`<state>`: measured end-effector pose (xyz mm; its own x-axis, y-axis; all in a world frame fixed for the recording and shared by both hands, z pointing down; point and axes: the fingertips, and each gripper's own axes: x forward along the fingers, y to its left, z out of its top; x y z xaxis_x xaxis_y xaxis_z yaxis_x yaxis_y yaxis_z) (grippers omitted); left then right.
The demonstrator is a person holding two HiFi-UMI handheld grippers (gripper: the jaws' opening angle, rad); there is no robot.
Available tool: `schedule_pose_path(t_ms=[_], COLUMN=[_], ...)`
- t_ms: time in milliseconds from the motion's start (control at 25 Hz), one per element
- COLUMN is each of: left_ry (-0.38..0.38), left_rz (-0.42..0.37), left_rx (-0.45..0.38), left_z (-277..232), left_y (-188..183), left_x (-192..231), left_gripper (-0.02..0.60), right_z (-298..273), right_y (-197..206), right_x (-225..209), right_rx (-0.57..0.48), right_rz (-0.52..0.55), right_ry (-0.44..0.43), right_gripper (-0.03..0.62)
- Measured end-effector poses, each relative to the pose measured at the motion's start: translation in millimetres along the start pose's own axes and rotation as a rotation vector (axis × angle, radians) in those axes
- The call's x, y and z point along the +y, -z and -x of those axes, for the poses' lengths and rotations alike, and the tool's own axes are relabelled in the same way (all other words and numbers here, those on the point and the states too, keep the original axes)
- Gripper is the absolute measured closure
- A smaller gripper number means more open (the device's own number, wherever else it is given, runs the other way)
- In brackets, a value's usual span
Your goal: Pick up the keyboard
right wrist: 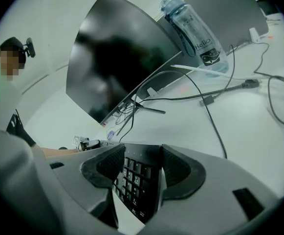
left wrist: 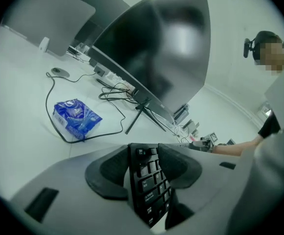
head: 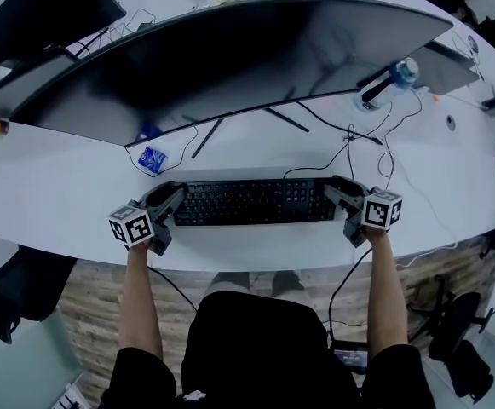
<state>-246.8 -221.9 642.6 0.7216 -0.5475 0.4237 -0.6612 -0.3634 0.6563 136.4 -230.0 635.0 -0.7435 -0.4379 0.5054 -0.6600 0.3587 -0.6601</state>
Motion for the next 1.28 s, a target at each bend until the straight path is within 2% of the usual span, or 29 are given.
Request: schedule_pose_path(t_ms=[200,360,640,760,1000,1280], left_ry=[0.031,0.033,0.034,0.012,0.006,-0.013], left_rz=[-0.053,-0.025,0.035,0.063,0.068,0.052], left_rx=[-0.027,-0.071,-0.091,-0.117,-0.141,-0.146], left_z=[2.8,2.5,0.6,1.8,2.6,3.1], left_y=[-3.8,-3.7,-4.2,-6.8,-5.9,-5.7], left_x=[-7.0,-8.2,-3.4,-1.1,-0.4,-1.2], left_gripper=[0.385,0.385,0.385,0.413,0.413,0.416], right_z=[9.9,12.8,11.3,10.7,11.5,1.9], right_y=[3.5,9.0,8.6,8.6,5.0,9.0], right_x=[7.5,7.2,1.9,-1.7,-3.9,-8.9], right_rx=[-0.001,-0.004,-0.049,-0.086,-0.133,-0.071], right_rz=[0.026,0.014,-0.039,-0.111,-0.213,-0.152], right_ry=[-0.068,-0.08,-0.053,-0.047,-0.053,0.032], right_gripper=[0.352,0.352,0.352,0.352,0.352,0.353])
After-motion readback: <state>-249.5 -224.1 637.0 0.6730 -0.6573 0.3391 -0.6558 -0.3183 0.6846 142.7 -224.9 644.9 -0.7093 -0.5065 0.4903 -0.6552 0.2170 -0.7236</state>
